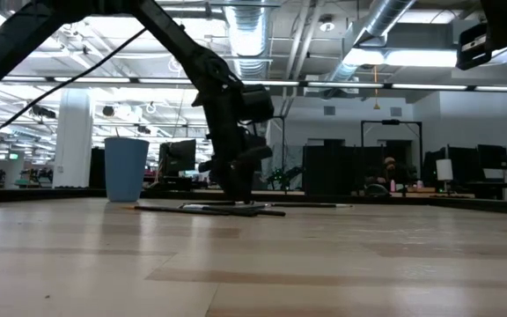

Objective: Pick & Place Paint Supplies
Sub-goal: Put the silver paint brush into the blue cup

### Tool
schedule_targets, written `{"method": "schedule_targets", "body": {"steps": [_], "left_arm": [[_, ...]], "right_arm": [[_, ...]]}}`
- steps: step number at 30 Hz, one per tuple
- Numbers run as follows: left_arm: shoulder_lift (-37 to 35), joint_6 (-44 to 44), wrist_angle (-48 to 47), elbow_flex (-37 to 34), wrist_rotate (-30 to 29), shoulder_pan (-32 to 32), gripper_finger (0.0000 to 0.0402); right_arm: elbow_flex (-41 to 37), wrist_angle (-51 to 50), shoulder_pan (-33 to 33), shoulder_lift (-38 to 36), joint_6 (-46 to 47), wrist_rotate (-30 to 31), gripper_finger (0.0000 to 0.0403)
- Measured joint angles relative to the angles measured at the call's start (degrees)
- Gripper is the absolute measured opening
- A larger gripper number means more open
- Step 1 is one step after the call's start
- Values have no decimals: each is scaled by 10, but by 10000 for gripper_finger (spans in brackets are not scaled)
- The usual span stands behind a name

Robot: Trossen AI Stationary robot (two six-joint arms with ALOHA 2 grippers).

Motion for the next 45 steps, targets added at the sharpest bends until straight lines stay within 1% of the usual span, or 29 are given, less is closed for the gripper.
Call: {"method": "schedule_targets", "body": {"steps": [3,5,8,9,16,23,25,29,32,36,38,42,45], "left_arm": [[12,0,-23,2,-2,2,119],[21,0,-30,3,-2,2,85],[24,-3,-38,3,18,5,27],[24,-4,-38,3,21,5,15],[15,-36,-50,-1,23,1,3],[-46,-46,-45,-11,6,-21,1],[-74,-50,-28,-18,7,-20,1],[-121,-59,6,-56,1,-20,1],[-181,-71,52,-90,-5,-24,0],[-275,-79,93,-158,-77,-19,0],[-336,-90,122,-194,-114,-14,0],[-451,-116,172,-271,-153,-5,0],[-533,-118,193,-315,-206,-1,0]], "right_arm": [[0,0,0,0,0,0,92],[0,0,0,0,0,0,92],[0,0,0,0,0,0,92],[0,0,0,0,0,0,92],[0,0,0,0,0,0,92],[0,0,0,0,0,0,92],[0,0,0,0,0,0,92],[0,0,0,0,0,0,92],[0,0,0,0,0,0,92],[0,0,0,0,0,0,92],[0,1,0,0,0,0,92],[0,1,0,0,0,0,92],[0,0,0,0,0,0,92]]}}
